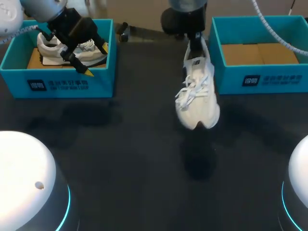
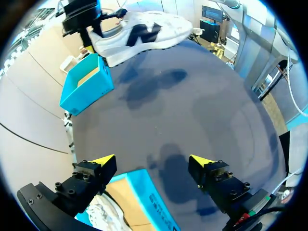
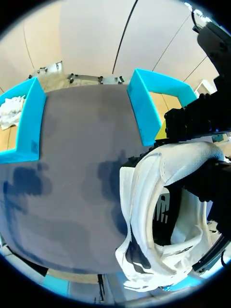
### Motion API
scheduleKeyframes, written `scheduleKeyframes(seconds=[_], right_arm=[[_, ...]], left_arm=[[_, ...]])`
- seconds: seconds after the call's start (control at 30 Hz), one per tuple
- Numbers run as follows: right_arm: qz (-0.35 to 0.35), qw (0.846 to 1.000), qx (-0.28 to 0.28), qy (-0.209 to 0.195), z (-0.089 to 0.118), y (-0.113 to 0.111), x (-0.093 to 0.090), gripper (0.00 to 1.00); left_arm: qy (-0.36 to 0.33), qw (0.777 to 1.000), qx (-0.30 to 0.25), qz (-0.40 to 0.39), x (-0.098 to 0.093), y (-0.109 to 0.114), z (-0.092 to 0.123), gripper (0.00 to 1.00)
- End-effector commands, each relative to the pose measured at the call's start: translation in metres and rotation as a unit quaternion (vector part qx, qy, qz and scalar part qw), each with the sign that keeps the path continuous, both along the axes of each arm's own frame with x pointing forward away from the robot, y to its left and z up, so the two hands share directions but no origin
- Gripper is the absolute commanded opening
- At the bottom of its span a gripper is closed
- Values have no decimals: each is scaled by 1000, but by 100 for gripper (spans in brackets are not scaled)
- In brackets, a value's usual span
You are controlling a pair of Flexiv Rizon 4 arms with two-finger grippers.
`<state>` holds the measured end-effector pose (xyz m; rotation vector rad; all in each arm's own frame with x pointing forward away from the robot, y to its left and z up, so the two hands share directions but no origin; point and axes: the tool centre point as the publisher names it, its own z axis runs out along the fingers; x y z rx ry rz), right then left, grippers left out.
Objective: Take the shoe out of the shoebox, open the shoe tongue, remove and reinsert the insole, then place the shoe into the shoebox
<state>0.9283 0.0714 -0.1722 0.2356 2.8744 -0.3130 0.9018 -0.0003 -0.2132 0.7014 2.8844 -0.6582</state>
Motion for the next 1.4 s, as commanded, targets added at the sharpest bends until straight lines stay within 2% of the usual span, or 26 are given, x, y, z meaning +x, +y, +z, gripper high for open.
scheduleKeyframes(seconds=[0.03, 0.47, 0.67, 0.8, 1.4], right_arm=[[3, 1000, 14, 5, 3, -25, 15, 0], [-2, 1000, -9, -7, 26, -101, 64, 0], [-10, 1000, -24, -11, 36, -133, 78, 0], [-24, 1000, -5, -19, 40, -149, 81, 0], [-24, 1000, -5, -19, 40, -149, 81, 0]], left_arm=[[0, 1000, 1, 0, 0, 0, 0, 100], [0, 1000, 1, 0, 0, 0, 0, 100], [0, 1000, 1, 0, 0, 0, 0, 100], [0, 1000, 1, 0, 0, 0, 0, 100], [0, 1000, 1, 0, 0, 0, 0, 100]])
